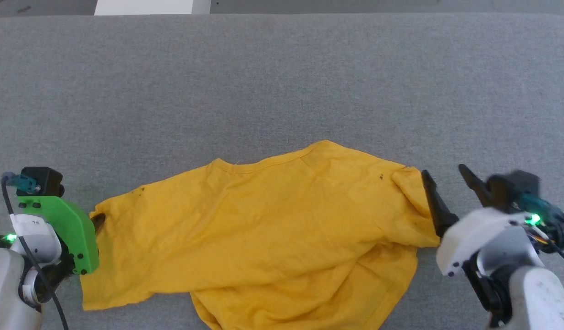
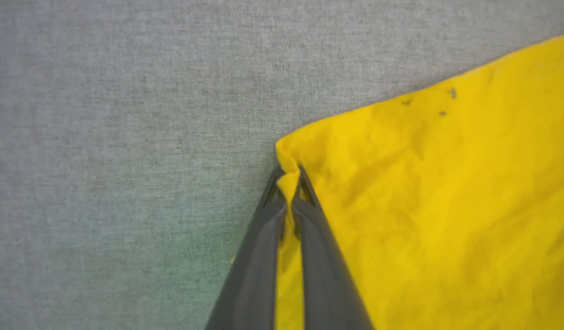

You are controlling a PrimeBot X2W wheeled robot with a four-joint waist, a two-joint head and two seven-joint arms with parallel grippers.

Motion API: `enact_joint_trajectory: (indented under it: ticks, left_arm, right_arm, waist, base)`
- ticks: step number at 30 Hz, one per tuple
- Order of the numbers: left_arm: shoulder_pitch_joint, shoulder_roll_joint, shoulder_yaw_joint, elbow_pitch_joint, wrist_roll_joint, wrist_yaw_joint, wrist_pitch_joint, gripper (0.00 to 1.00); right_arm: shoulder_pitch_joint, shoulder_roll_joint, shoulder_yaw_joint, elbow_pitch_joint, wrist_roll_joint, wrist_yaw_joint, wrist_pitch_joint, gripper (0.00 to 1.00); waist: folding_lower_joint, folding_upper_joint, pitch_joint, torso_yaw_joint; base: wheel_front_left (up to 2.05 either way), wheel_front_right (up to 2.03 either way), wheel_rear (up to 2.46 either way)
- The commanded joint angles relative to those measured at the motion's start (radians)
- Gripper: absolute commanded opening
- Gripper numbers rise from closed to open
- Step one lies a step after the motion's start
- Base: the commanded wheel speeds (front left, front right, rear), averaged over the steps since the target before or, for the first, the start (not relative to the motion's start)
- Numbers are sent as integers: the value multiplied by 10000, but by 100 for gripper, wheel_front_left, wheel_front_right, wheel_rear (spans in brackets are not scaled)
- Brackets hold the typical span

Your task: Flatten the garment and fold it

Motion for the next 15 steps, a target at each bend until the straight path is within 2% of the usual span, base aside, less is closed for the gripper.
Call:
enact_joint_trajectory:
  ticks: [1, 5, 7, 8, 13, 14, 15]
  left_arm:
    - [298, -239, -265, 184, 53, -34, 101, 0]
    - [239, -238, -304, 170, 100, -28, 22, 0]
    - [188, -259, -332, 162, 106, -40, -17, 0]
    - [91, -296, -414, 159, 128, -73, -66, 0]
    - [-67, -345, -521, 198, 147, -126, -155, 0]
    - [-96, -350, -548, 218, 151, -137, -162, 0]
    - [-119, -352, -572, 236, 157, -145, -163, 0]
  right_arm:
    - [-391, 1, 91, 268, -197, -11, 497, 100]
    - [-1285, -15, 189, 1215, -494, -11, 2296, 100]
    - [-1767, -60, 292, 1568, -587, -11, 2817, 100]
    - [-2287, -160, 548, 2281, -533, -11, 3739, 100]
    - [-2749, -307, 1016, 3095, -220, -11, 5182, 100]
    - [-2771, -349, 1092, 3284, -165, -11, 5649, 87]
    - [-2773, -397, 1182, 3385, -126, -11, 6034, 40]
  waist:
    - [0, -1, -15, 25]
    - [0, -1, 29, 109]
    - [0, -1, 87, 180]
    - [0, -1, 178, 311]
    - [0, -1, 299, 467]
    - [0, -1, 312, 494]
    - [0, -1, 317, 514]
  base:
    - [0, 0, 0]
    - [0, 0, 0]
    - [0, 0, 0]
    - [0, 0, 0]
    - [0, 0, 0]
    - [0, 0, 0]
    - [0, 0, 0]
